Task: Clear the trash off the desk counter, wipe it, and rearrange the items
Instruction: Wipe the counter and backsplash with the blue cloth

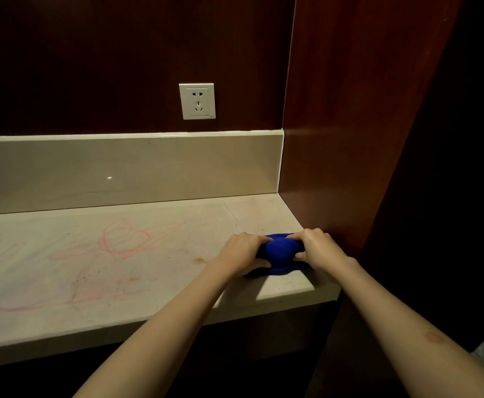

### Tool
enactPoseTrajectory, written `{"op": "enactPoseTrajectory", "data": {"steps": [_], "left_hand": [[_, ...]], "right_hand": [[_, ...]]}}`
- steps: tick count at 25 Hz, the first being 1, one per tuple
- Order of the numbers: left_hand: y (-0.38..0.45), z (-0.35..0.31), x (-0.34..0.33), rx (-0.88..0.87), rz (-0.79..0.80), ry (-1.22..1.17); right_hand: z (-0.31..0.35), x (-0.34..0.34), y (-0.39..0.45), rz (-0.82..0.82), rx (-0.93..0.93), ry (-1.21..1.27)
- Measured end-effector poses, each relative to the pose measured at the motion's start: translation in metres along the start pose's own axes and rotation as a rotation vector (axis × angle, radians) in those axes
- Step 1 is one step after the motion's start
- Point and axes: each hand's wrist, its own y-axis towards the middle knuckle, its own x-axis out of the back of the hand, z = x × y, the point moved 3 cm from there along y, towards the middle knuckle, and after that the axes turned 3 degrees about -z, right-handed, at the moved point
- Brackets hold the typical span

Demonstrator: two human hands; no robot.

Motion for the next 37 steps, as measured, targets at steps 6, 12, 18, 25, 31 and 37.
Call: {"op": "enactPoseTrajectory", "data": {"steps": [6,12,18,25,31,37], "left_hand": [[0.053,0.045,-0.001,0.102,-0.003,-0.033],[0.113,0.092,-0.003,0.115,0.045,-0.038],[0.168,0.137,-0.008,0.084,0.023,-0.054],[0.191,0.158,-0.011,0.064,-0.035,-0.06],[0.183,0.164,-0.007,0.115,0.057,-0.207],[0.157,0.145,0.0,0.125,0.023,-0.197]], "right_hand": [[-0.004,-0.009,0.081,0.014,0.041,-0.047],[-0.012,-0.011,0.148,0.059,0.023,-0.027],[-0.012,-0.013,0.207,0.079,-0.041,0.046],[-0.014,-0.006,0.241,0.268,-0.131,0.238],[-0.012,-0.009,0.231,0.14,-0.174,0.307],[-0.01,-0.008,0.202,0.091,-0.157,0.309]]}}
